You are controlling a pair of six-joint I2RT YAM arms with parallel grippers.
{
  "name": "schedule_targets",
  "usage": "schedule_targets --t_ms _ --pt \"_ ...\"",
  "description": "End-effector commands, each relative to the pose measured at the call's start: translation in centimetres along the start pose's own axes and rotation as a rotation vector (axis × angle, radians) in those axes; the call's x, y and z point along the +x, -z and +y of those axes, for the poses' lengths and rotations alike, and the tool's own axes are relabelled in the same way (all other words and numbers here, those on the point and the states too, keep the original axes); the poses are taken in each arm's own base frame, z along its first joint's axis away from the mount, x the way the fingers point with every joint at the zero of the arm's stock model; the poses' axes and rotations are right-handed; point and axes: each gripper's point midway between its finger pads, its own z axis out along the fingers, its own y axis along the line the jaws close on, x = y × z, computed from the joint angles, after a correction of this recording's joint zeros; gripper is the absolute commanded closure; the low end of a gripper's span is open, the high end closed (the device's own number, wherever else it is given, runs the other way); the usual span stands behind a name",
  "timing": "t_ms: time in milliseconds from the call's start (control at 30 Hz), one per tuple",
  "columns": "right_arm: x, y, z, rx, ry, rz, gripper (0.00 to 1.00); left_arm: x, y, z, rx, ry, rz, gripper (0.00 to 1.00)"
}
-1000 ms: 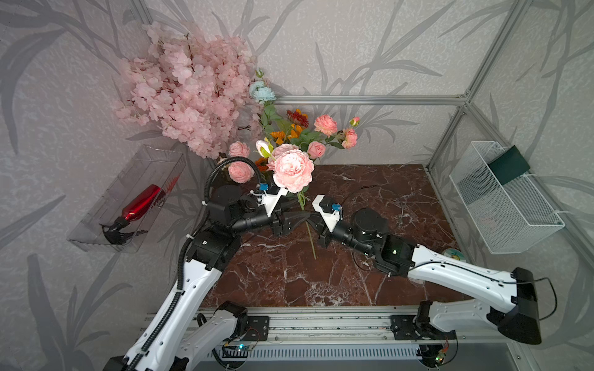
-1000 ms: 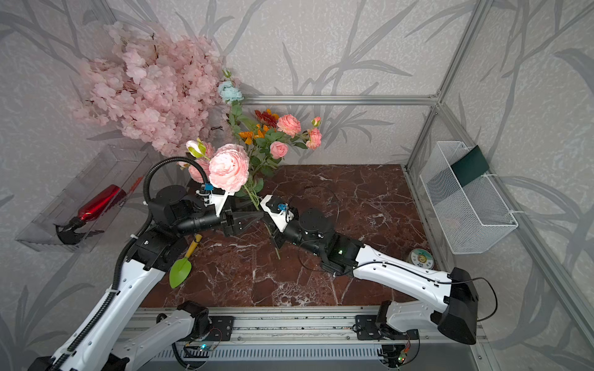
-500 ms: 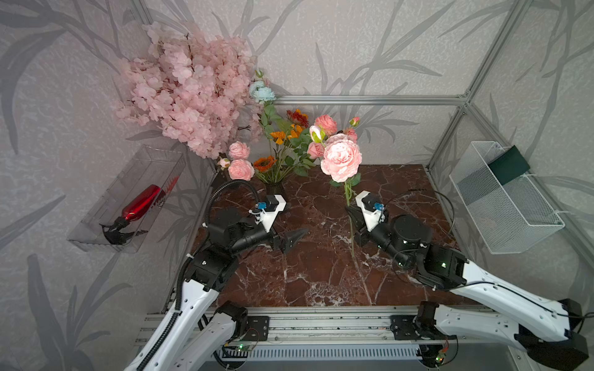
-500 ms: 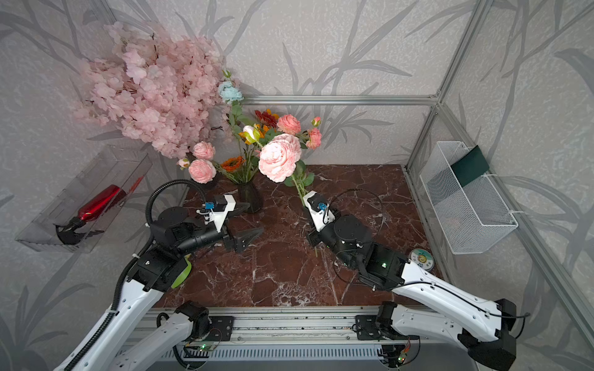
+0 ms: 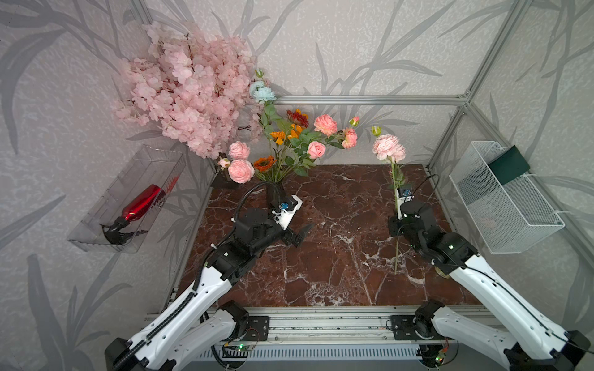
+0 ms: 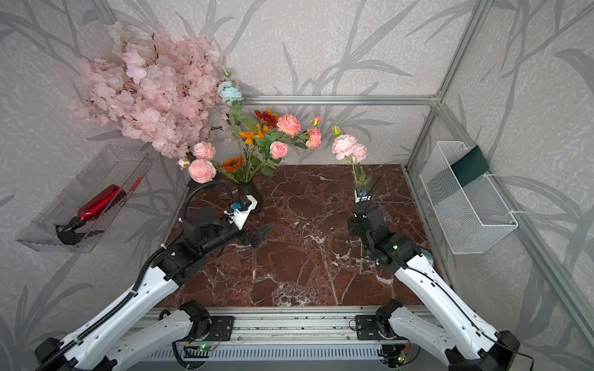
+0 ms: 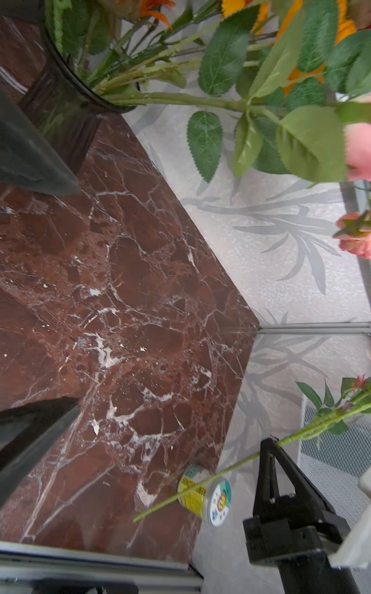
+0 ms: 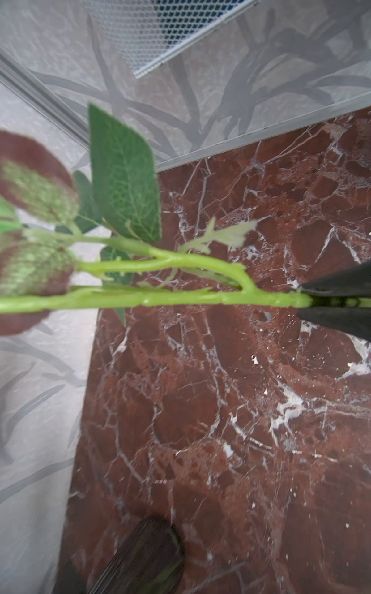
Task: Pick out pink flowers from the vase
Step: Place the flower at the center of the board.
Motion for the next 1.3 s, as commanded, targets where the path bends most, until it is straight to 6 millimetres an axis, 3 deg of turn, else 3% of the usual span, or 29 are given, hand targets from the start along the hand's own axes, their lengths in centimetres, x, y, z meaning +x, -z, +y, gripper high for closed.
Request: schedule_targets --t_ms 0,267,533,933,1267 --pt "3.0 -2.5 -0.1 0.028 0.026 0.118 1.0 1.4 -1.0 1.0 -0.071 -0.038 0.058 0.01" --pt "6.7 -8.0 0.3 0.014 -0.022 0.261 1.0 4.5 -2.7 0.2 -0.053 -0.02 0.13 0.01" --pt "8.8 -12.5 -0.6 0.007 -0.122 0.468 1.0 5.1 -3.9 -0.3 -0.02 -0.001 0.154 0.01" --pt "10.9 -16.8 -1.9 0.136 0.008 0.678 1.0 5.1 -4.2 -0.7 -0.003 -0.028 0.138 0.01" --pt "12.5 -18.6 -1.8 0.152 0.054 0.732 1.0 4.8 -4.4 -1.2 0.024 -0.022 0.125 0.01"
